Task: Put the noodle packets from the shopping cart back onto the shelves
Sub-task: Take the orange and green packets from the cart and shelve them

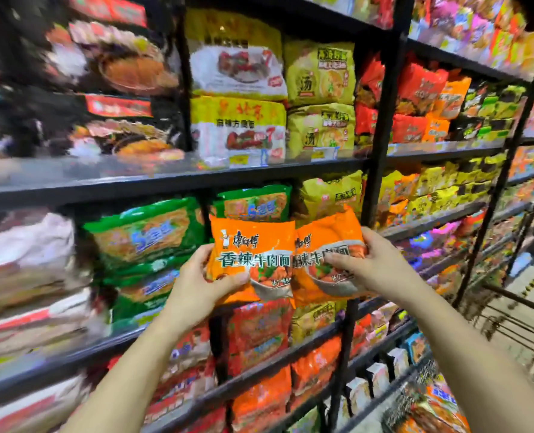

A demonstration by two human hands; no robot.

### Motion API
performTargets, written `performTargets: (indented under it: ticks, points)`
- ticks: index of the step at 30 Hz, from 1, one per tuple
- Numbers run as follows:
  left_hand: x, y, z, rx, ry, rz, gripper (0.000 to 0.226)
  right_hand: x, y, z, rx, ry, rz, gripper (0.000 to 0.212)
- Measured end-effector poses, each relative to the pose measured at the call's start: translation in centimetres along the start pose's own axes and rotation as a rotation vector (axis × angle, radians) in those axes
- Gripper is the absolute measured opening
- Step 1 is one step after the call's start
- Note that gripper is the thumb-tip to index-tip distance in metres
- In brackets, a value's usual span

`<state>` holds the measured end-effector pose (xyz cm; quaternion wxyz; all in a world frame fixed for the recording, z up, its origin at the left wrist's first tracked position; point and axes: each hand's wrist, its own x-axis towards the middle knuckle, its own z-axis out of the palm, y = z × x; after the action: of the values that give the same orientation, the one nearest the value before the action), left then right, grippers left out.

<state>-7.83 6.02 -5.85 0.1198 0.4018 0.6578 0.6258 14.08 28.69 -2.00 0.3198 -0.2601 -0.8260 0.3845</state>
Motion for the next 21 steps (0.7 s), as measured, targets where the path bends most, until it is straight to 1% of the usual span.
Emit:
performTargets:
  ticks: [3,6,8,10,17,21]
  points:
    - [-3.9,0.4,-6.4,0.03,0.056,0.007,0.057,-1.8,-3.9,4.8,0.013,-0.043,-0.031,0.045]
    - [-7.6,1.2,-12.9,0.048,0.109,0.0,0.054,-3.5,-8.2,9.8,0.044,-0.077,-0.085,0.047]
    - [-10.0,1.8,-17.0,0.067,0.159,-0.007,0.052,-4.7,-11.2,12.9,0.075,-0.116,-0.132,0.043]
    - [-11.8,2.4,-19.8,0.092,0.195,0.004,0.052,-5.5,-13.1,14.8,0.109,-0.143,-0.149,0.04]
    - [-21.2,4.0,-31.5,0.185,0.408,-0.036,0.063,-9.3,-22.3,25.1,0.165,-0.319,-0.286,0.036]
    - [-26.2,5.1,-36.5,0.194,0.52,-0.056,0.056,-10.6,-26.3,30.8,0.207,-0.402,-0.357,0.036]
